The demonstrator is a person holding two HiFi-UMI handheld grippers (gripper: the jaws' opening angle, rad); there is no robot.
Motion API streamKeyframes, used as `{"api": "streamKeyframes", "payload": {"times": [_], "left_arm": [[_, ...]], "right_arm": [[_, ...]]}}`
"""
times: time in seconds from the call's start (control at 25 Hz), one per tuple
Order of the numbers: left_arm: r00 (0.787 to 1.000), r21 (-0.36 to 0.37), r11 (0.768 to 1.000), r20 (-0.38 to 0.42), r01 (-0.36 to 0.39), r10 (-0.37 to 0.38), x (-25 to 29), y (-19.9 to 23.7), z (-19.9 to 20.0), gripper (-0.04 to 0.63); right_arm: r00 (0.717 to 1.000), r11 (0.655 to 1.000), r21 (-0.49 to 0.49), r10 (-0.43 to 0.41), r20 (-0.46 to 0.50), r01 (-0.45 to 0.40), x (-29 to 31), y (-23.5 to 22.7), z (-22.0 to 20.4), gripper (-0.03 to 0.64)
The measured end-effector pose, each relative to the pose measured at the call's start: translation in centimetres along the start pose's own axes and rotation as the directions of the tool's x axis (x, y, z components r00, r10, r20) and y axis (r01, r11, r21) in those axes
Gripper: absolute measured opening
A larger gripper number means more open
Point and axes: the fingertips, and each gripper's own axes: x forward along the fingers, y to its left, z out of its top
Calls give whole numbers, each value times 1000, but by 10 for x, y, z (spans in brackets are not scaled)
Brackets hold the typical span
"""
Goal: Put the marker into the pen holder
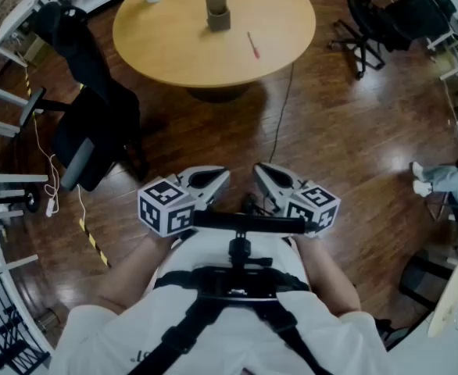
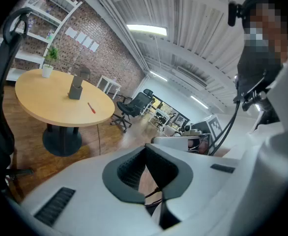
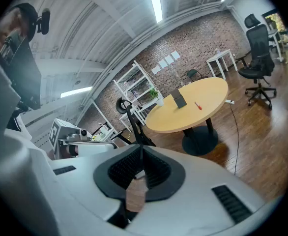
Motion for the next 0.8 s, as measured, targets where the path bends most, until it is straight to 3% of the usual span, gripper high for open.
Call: {"api": "streamKeyframes", "payload": {"times": [0.24, 0.44, 0.8], "left_arm": [[999, -6, 1000, 39, -17, 18, 0, 5, 14, -3], [999, -16, 1000, 26, -20, 20, 9, 0, 12, -3], [998, -22, 999, 33, -49, 50, 28, -7, 14, -3]], "right_arm": [[995, 996, -27, -79, 63, 81, -10, -18, 18, 20], [985, 989, -9, -147, 88, 148, -21, -37, 24, 20], [986, 988, -5, -152, 72, 153, -30, -62, 24, 20]]}}
